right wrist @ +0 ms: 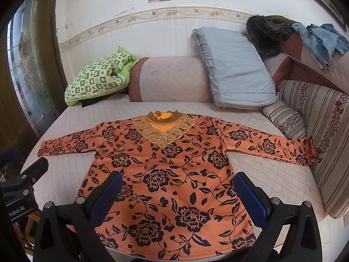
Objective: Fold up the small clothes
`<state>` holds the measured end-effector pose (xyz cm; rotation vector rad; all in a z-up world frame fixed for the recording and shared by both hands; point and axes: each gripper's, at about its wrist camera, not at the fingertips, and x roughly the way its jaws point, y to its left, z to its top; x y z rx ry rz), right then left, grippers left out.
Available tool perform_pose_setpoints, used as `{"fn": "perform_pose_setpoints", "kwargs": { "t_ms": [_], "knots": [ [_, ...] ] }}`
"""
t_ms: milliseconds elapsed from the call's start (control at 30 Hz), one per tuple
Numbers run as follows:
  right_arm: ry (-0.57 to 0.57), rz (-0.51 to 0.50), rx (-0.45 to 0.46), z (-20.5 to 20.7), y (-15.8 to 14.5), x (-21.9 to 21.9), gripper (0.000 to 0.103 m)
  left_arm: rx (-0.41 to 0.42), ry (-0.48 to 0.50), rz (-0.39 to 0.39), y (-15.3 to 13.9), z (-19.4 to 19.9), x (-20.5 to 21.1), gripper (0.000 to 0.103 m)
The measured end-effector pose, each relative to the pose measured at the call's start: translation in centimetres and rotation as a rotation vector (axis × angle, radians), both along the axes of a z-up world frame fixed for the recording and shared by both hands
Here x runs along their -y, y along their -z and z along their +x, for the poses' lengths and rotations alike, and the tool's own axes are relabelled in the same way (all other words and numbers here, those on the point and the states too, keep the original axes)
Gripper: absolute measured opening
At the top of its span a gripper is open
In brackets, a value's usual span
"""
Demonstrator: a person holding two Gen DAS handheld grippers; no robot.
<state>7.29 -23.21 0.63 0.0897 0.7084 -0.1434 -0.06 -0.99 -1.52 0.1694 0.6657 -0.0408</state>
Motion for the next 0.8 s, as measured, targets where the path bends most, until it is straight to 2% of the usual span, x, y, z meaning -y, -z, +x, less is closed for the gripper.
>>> {"fn": "perform_pose_setpoints", "kwargs": {
  "t_ms": [800],
  "knots": [
    [-0.006,0.006,-0.020,0.38,0.68,0.11,0.103,-0.017,0.001,0.014,0.64,0.34,0.32,0.103]
  ]
}}
